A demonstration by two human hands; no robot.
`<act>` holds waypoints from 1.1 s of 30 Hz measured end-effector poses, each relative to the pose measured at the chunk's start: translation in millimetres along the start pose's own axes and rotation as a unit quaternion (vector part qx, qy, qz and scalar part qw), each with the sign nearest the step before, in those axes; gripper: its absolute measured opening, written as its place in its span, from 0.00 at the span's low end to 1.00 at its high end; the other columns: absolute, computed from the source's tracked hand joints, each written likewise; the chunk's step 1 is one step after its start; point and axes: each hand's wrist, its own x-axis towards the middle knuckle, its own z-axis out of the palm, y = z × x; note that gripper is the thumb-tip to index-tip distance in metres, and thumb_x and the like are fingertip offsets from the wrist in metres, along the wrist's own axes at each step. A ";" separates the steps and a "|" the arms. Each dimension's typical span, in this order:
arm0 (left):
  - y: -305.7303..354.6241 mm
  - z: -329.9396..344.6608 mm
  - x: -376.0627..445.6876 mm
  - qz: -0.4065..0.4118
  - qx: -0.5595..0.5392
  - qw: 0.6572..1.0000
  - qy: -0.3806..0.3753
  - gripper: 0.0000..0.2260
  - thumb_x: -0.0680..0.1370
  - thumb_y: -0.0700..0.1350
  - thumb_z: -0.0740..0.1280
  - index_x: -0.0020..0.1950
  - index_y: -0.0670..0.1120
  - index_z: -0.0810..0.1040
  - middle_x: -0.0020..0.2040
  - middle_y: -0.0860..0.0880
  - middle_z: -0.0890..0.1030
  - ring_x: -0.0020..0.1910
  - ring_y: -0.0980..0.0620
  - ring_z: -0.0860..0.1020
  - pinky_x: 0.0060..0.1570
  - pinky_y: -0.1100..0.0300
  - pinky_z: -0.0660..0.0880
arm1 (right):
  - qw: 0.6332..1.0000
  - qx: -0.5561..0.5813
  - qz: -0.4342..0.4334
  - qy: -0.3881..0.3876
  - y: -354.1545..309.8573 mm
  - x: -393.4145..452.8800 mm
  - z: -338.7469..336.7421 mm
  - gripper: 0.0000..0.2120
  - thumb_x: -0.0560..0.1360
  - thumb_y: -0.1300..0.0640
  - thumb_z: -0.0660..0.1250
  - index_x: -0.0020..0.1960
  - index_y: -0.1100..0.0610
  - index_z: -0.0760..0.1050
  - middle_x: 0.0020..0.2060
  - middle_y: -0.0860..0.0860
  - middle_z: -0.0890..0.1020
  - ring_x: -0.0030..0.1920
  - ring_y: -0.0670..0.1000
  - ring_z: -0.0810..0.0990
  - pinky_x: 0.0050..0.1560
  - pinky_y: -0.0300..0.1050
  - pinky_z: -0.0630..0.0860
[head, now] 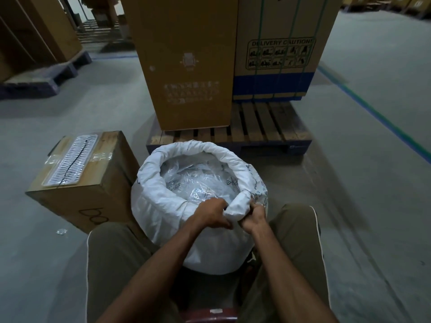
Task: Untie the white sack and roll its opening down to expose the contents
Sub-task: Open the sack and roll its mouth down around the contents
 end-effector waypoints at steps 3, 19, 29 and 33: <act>8.7 18.2 -1.9 -0.010 0.036 0.995 0.088 0.17 0.66 0.53 0.70 0.52 0.48 0.80 0.47 0.45 0.84 0.49 0.40 0.82 0.43 0.54 0.75 | 0.996 -0.061 -0.057 0.030 4.1 7.6 1.4 0.26 0.82 0.40 0.62 0.70 0.59 0.75 0.53 0.59 0.84 0.54 0.60 0.83 0.53 0.58 0.81; -37.2 -7.9 -32.3 0.073 0.111 0.990 0.049 0.23 0.62 0.56 0.70 0.56 0.51 0.79 0.49 0.49 0.85 0.52 0.43 0.82 0.47 0.56 0.74 | 0.998 -0.055 -0.014 -0.008 19.7 4.4 -18.3 0.24 0.85 0.54 0.61 0.74 0.70 0.68 0.62 0.67 0.78 0.53 0.63 0.80 0.50 0.56 0.79; -49.9 40.7 -49.9 0.198 0.184 0.904 0.331 0.11 0.66 0.34 0.72 0.38 0.48 0.74 0.33 0.50 0.73 0.34 0.45 0.72 0.32 0.53 0.66 | 0.544 -0.695 -0.467 -0.051 28.0 -36.7 -3.7 0.36 0.56 0.41 0.79 0.64 0.39 0.74 0.63 0.45 0.72 0.66 0.51 0.69 0.69 0.55 0.69; -57.9 47.4 -51.9 0.206 0.144 0.882 0.398 0.11 0.67 0.34 0.73 0.38 0.48 0.74 0.33 0.50 0.73 0.34 0.45 0.73 0.32 0.53 0.67 | 0.485 -0.764 -0.381 -0.191 15.9 -43.7 18.7 0.22 0.64 0.44 0.76 0.57 0.46 0.83 0.53 0.43 0.85 0.54 0.44 0.79 0.67 0.54 0.71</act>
